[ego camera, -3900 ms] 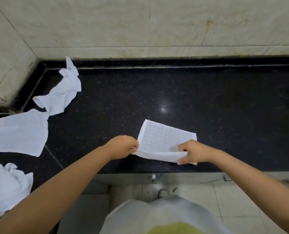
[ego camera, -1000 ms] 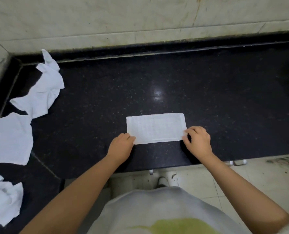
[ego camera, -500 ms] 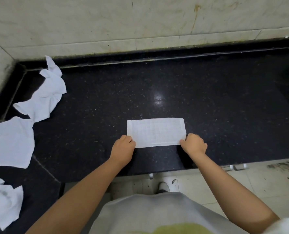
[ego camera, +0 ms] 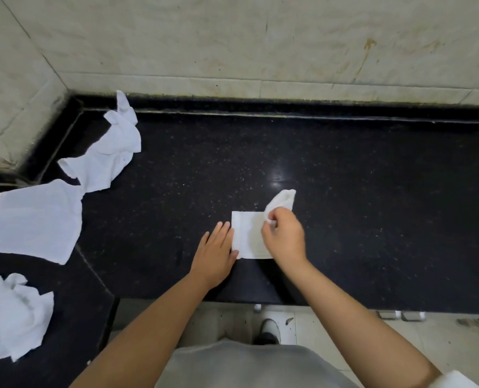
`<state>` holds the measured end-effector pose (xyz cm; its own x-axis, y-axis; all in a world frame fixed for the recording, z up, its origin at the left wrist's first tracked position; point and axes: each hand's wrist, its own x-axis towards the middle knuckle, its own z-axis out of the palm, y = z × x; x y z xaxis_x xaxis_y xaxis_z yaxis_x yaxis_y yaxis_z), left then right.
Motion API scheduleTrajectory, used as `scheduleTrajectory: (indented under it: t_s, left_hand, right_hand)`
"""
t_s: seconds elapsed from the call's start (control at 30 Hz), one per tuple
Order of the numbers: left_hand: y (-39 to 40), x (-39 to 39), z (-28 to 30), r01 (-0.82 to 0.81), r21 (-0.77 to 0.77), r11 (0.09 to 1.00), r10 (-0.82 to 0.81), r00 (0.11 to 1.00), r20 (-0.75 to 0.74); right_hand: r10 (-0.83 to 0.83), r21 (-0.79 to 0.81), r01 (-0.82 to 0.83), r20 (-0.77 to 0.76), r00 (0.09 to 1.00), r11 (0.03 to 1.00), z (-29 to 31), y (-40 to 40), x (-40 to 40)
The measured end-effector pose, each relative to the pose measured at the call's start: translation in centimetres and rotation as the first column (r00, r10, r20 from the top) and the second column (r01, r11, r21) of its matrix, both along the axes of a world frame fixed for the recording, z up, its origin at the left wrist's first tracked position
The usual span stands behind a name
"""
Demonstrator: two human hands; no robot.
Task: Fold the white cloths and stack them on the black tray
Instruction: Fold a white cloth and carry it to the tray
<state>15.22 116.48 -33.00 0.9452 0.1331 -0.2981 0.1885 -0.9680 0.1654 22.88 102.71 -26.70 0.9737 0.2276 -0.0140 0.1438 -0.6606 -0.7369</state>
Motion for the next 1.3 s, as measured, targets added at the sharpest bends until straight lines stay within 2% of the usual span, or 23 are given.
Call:
scheduleTrajectory:
  t_s: [0.1, 0.2, 0.33, 0.43, 0.53, 0.6, 0.7, 0.77, 0.83, 0.9, 0.97, 1.0, 1.23, 1.3]
  left_hand:
    - [1.5, -1.9, 0.4, -0.103, -0.024, 0.994, 0.104, 0.994, 0.046]
    - [2.9, -3.9, 0.5, -0.180, -0.102, 0.978, 0.191, 0.976, 0.107]
    - [3.6, -5.6, 0.4, -0.214, -0.123, 0.969, 0.231, 0.961, 0.149]
    - [3.2, -5.9, 0.5, -0.225, -0.150, 0.963, 0.247, 0.957, 0.152]
    - [2.9, -5.7, 0.5, -0.182, -0.149, 0.972, 0.207, 0.963, 0.175]
    - [2.7, -5.5, 0.5, -0.157, -0.150, 0.976, 0.184, 0.965, 0.188]
    - [2.4, -5.2, 0.6, -0.150, -0.174, 0.973, 0.183, 0.963, 0.196]
    - [2.4, -5.2, 0.7, -0.145, -0.176, 0.974, 0.179, 0.965, 0.190]
    - [2.4, -5.3, 0.8, -0.139, -0.176, 0.974, 0.168, 0.972, 0.164]
    - [2.5, -5.6, 0.7, -0.146, -0.191, 0.971, 0.180, 0.969, 0.172]
    - [2.7, -6.1, 0.8, -0.177, -0.192, 0.965, 0.211, 0.962, 0.172]
    - [2.8, -6.3, 0.8, -0.186, -0.191, 0.964, 0.219, 0.961, 0.167]
    - [3.7, -6.3, 0.3, -0.241, -0.051, 0.969, 0.241, 0.971, -0.013]
    - [3.8, -6.3, 0.1, -0.247, -0.037, 0.968, 0.246, 0.968, -0.041]
  right_hand:
    - [0.183, -0.059, -0.182, 0.011, 0.983, 0.982, -2.3, 3.0, -1.6]
    - [0.293, -0.222, -0.295, -0.040, 0.955, 0.929, -4.8, 4.2, -2.8]
    - [0.354, -0.291, -0.351, -0.044, 0.934, 0.890, -6.0, 3.9, -2.8]
    - [0.337, -0.295, -0.338, -0.058, 0.940, 0.894, -5.8, 3.5, -2.0]
    - [0.197, -0.189, -0.201, -0.040, 0.980, 0.961, -4.3, 3.0, -1.1]
    - [-0.029, -0.014, 0.029, 0.006, 1.000, 0.999, -2.7, 2.1, -0.1]
    - [-0.321, 0.226, 0.303, 0.045, 0.946, 0.926, -0.2, 0.2, 1.3]
    - [-0.357, 0.275, 0.329, 0.057, 0.933, 0.904, 0.6, -0.1, 1.4]
    - [-0.228, 0.164, 0.211, 0.089, 0.970, 0.964, -0.2, 0.8, 1.0]
    - [0.059, -0.072, -0.053, 0.080, 0.995, 0.996, -2.2, 1.9, 0.0]
    - [0.326, -0.273, -0.298, 0.064, 0.943, 0.915, -4.5, 2.7, -1.1]
    - [0.377, -0.321, -0.338, 0.066, 0.924, 0.885, -5.6, 2.9, -1.5]
    - [0.467, -0.402, -0.408, 0.055, 0.883, 0.820, -6.0, 2.8, -1.7]
    - [0.445, -0.370, -0.383, 0.098, 0.890, 0.846, -5.9, 2.5, -1.7]
